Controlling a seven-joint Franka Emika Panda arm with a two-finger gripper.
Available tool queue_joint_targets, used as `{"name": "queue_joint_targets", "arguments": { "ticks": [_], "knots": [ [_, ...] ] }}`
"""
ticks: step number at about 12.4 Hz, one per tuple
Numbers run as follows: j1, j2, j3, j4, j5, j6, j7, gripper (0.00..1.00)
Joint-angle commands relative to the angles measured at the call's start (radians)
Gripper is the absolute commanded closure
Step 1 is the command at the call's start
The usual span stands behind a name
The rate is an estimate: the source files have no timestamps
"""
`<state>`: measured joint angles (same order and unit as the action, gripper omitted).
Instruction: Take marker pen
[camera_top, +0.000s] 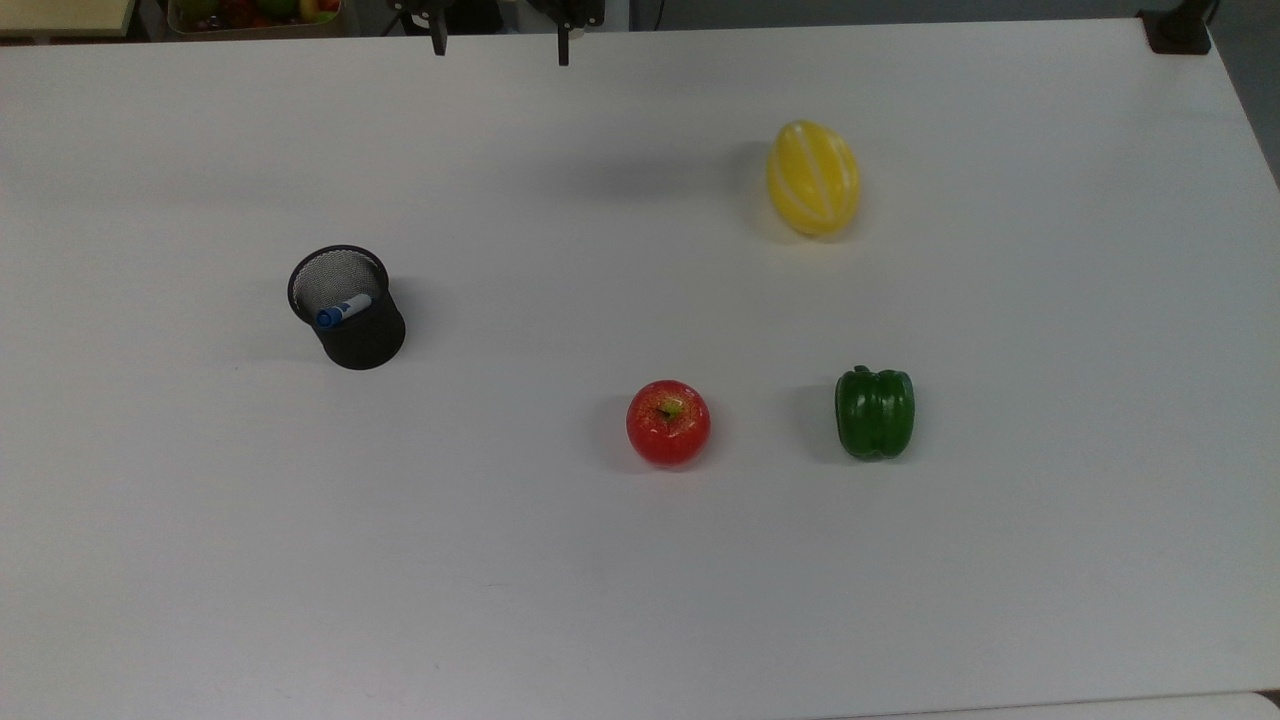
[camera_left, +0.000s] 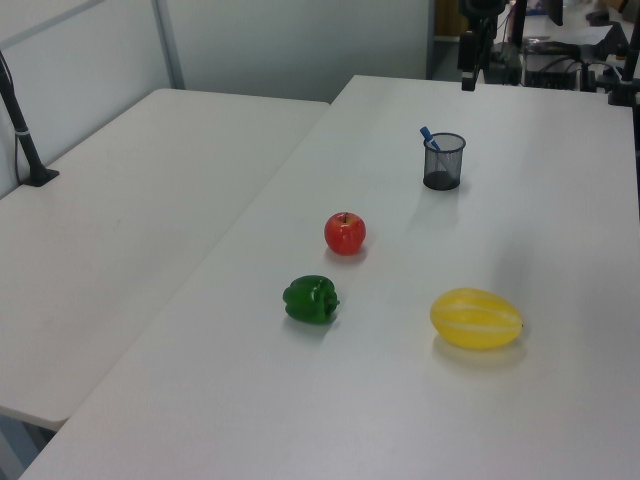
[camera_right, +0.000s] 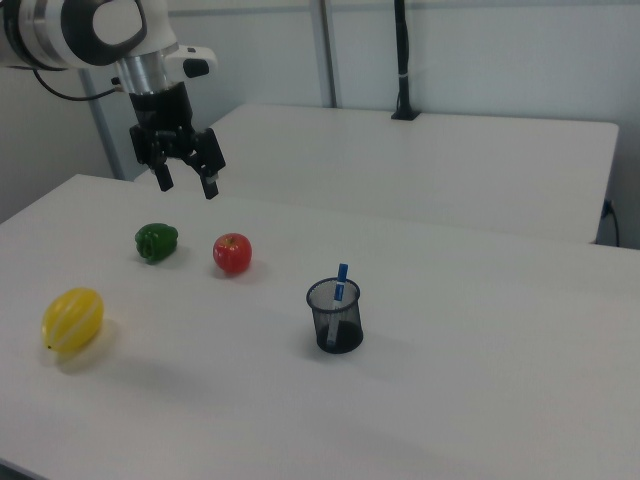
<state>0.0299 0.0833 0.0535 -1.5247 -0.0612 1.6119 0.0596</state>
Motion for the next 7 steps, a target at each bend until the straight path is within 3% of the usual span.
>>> {"name": "queue_joint_targets", "arguments": {
  "ticks": [1,5,7],
  "knots": [
    [-0.007,-0.023,0.009,-0.022,0.001,-0.026,-0.007,0.0],
    [-0.022,-0.011,-0.004,-0.015,-0.002,-0.024,-0.099,0.0],
    [-0.068,-0.004,-0.003,-0.012,0.001,-0.01,-0.139,0.0]
  ]
}}
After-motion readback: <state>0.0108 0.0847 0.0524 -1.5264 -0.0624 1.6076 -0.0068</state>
